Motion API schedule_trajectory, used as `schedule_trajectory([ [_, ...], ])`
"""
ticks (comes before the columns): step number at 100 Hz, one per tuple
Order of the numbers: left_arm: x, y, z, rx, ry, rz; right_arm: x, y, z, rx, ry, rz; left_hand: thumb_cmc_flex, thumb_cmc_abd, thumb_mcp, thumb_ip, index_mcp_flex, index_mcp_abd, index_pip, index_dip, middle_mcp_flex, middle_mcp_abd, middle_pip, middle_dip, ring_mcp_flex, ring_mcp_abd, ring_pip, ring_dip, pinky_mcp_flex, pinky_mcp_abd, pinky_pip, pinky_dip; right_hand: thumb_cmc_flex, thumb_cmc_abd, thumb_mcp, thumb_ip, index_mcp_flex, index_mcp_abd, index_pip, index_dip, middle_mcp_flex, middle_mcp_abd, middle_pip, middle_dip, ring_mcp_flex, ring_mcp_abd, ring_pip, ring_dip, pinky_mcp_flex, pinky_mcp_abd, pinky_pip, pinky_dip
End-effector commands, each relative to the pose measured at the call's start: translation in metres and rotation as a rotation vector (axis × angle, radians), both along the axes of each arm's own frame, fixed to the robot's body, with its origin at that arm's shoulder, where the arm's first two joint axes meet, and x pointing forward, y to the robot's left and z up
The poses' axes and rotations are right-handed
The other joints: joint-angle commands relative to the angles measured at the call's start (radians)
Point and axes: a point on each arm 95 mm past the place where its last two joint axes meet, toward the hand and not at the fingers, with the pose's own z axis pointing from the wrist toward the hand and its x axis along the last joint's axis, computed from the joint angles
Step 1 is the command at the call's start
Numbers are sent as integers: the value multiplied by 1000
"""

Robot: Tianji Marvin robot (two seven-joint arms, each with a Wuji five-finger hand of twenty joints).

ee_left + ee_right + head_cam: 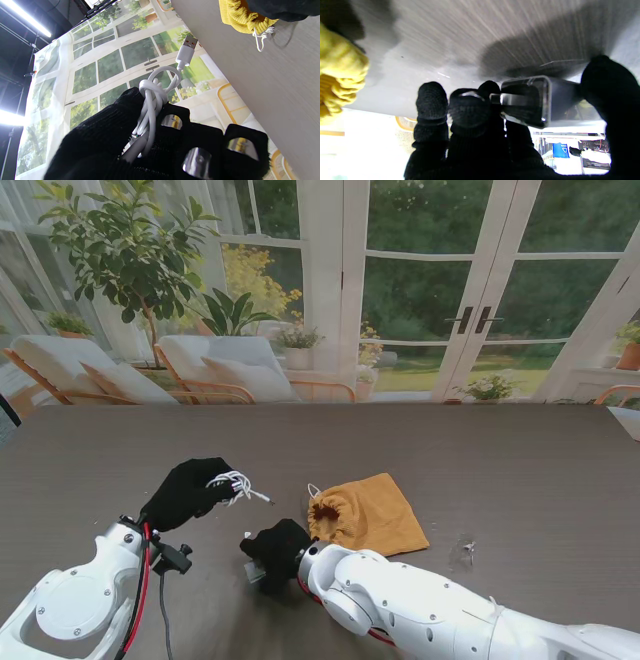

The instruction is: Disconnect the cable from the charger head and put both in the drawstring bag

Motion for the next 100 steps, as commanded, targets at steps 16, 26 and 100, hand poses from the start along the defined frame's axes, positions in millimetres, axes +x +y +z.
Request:
schedule_trajectory([
  [16, -1, -1, -4, 5, 19, -21, 4, -4, -19, -53, 22, -20, 184, 164, 171, 131, 119, -136, 438, 78, 48, 13, 33, 19, 42, -6, 76, 5, 2, 28, 88, 13, 57, -78, 101, 50, -86, -8, -20, 8, -53, -54, 41, -5, 6, -30, 25, 15, 37, -23, 49, 57],
  [26, 0, -1, -4, 5, 20, -23, 6, -1, -23, -47, 18, -21, 184, 164, 171, 131, 119, -137, 439, 78, 48, 14, 33, 19, 42, -6, 76, 5, 2, 28, 88, 13, 39, -83, 99, 45, -174, 24, -38, 4, -75, -61, 38, -6, -1, -34, 27, 16, 31, -24, 48, 60],
  [100, 5, 0, -4, 6, 16, -19, 11, -17, 9, 67, 6, -44, 186, 166, 168, 130, 115, -135, 440, 76, 48, 15, 33, 19, 42, -5, 75, 6, 2, 28, 87, 15, -105, -32, 10, 22, -223, -64, -200, -59, -261, -6, -213, -205, -269, 129, -410, -53, -153, 116, -152, 61],
])
